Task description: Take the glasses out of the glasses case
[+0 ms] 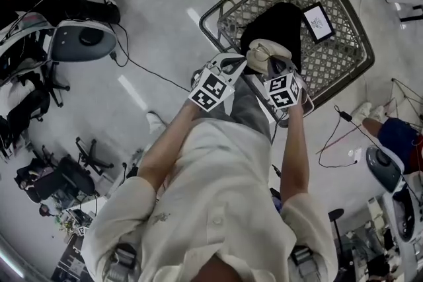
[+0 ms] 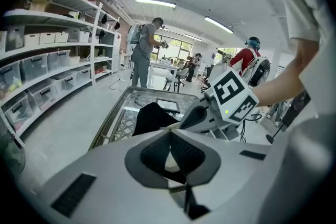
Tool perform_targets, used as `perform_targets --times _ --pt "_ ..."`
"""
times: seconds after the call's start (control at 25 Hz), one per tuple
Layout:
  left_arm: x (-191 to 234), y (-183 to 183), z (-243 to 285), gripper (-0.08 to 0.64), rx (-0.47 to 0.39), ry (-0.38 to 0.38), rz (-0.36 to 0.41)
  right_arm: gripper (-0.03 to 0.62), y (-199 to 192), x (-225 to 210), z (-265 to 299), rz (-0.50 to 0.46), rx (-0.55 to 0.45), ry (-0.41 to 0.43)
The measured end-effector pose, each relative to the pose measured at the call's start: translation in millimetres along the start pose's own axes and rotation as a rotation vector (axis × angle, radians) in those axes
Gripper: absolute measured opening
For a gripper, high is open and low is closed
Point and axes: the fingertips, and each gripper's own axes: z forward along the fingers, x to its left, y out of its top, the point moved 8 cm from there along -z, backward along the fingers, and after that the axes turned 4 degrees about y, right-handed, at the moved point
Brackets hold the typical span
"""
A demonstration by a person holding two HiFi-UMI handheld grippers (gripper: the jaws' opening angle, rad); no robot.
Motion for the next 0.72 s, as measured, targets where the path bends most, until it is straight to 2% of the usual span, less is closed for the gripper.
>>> perform_targets --times 0.24,0.72 --pt "2.6 12.3 -9.5 0.012 -0.03 -0.008 0.03 0.018 14.9 -1.2 -35.9 0.041 -0.081 -0.088" --pt "10.3 60.6 -33.5 0.012 -0.124 -0.034 0.083 0.02 57.7 -1.9 -119.3 0.113 -0.26 -0.267"
